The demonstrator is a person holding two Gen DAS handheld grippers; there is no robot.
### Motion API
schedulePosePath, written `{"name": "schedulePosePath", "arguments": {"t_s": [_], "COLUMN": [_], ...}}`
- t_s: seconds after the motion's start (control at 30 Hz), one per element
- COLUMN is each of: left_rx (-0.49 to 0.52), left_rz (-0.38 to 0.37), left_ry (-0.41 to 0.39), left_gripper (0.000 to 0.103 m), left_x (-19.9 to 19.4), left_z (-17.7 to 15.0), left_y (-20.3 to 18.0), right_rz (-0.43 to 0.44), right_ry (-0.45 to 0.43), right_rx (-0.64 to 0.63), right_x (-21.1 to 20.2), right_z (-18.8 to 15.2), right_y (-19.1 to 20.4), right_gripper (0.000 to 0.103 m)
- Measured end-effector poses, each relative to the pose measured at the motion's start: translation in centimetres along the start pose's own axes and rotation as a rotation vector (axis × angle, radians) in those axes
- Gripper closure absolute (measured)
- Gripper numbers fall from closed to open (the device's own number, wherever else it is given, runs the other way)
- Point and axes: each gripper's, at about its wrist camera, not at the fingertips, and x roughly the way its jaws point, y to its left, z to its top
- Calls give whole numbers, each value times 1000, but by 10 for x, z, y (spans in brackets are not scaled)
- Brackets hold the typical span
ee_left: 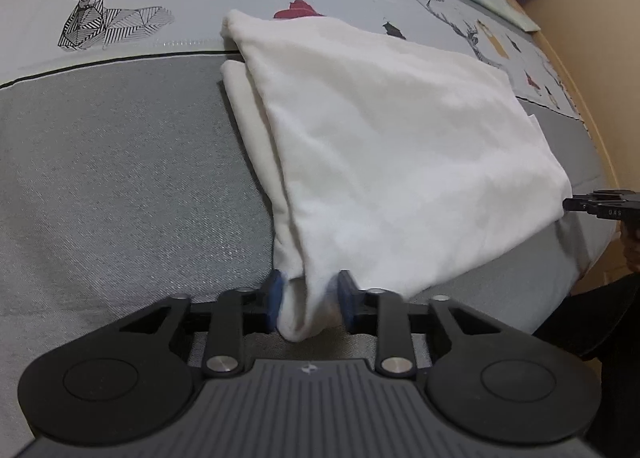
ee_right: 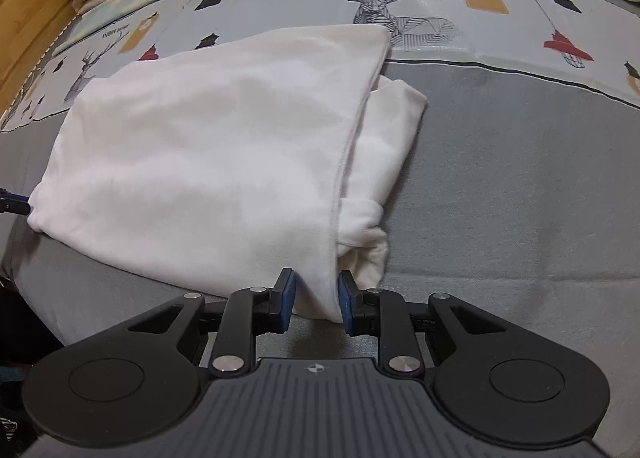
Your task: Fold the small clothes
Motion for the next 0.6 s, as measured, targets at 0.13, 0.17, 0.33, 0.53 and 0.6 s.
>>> {"name": "schedulePosePath", "arguments": {"t_s": [0.13, 0.17, 0.33, 0.53, 0.6], "left_rx": [38, 35, -3, 60, 55], "left_rz": [-9, -26, 2, 103, 109], "left_ry": [-15, -48, -95, 49, -29], "left_gripper": [98, 98, 98, 90, 87], "left_x": [-5, -14, -34, -3, -17], "left_z": [-3, -4, -15, -13, -8], "left_y": [-10, -11, -5, -17, -19], "right_rz": [-10, -8, 73, -125, -137], "right_ry": [-54, -88, -228, 26, 15], "right_rx": [-34, -18, 102, 2, -7], "right_x": [-9, -17, -60, -7, -11], "right_z": [-2, -1, -8, -18, -17], "right_y": [8, 5, -11, -1, 3], "right_gripper": [99, 99, 100, 99, 96]}}
